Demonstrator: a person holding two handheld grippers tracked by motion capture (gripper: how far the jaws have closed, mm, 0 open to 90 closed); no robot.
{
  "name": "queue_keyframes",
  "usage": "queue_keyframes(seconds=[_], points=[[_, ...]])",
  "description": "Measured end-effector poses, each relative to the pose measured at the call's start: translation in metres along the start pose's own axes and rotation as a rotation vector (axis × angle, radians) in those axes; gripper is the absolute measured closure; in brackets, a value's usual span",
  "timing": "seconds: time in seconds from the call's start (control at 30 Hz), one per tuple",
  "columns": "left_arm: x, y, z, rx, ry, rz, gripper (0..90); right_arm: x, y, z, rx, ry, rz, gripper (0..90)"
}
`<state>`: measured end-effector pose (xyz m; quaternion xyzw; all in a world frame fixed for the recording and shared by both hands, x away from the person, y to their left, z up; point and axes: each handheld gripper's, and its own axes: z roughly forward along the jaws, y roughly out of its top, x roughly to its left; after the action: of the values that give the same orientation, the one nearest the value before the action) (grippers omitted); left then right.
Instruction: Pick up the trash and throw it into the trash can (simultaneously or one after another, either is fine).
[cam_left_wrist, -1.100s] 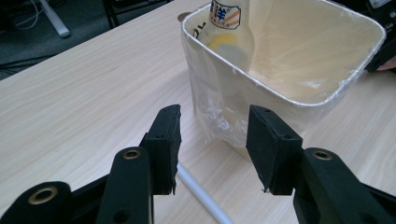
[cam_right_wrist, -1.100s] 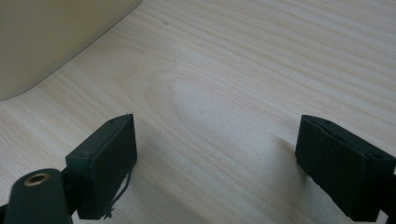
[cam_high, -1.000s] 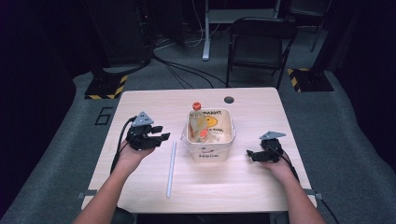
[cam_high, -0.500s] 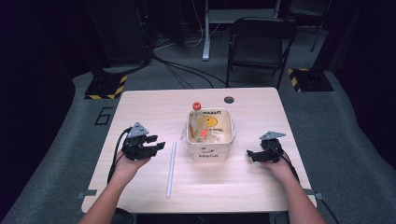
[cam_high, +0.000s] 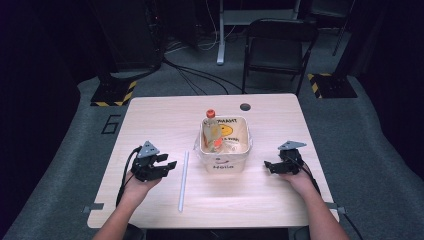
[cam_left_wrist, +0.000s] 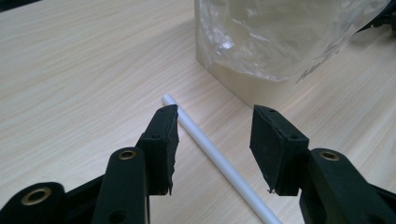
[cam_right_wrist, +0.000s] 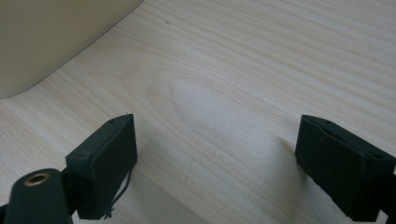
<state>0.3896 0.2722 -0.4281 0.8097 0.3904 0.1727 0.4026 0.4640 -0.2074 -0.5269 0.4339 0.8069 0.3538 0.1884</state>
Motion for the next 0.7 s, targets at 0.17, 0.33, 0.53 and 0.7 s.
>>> queue_keyframes(seconds=[0.17,0.33,0.53,0.7], points=[[-0.002,-0.012,0.004,0.009,0.004,-0.024,51.5,0.000,0.000,0.000,0.000,0.000,0.000,12.0],[-0.006,-0.022,0.010,0.030,-0.006,-0.019,52.5,0.000,0.000,0.000,0.001,0.001,0.001,12.0],[-0.008,-0.031,0.018,0.034,-0.031,-0.031,52.3,0.000,0.000,0.000,0.001,0.001,0.000,12.0],[-0.009,-0.038,0.027,0.036,-0.039,-0.040,51.9,0.000,0.000,0.000,0.001,0.001,0.000,12.0]])
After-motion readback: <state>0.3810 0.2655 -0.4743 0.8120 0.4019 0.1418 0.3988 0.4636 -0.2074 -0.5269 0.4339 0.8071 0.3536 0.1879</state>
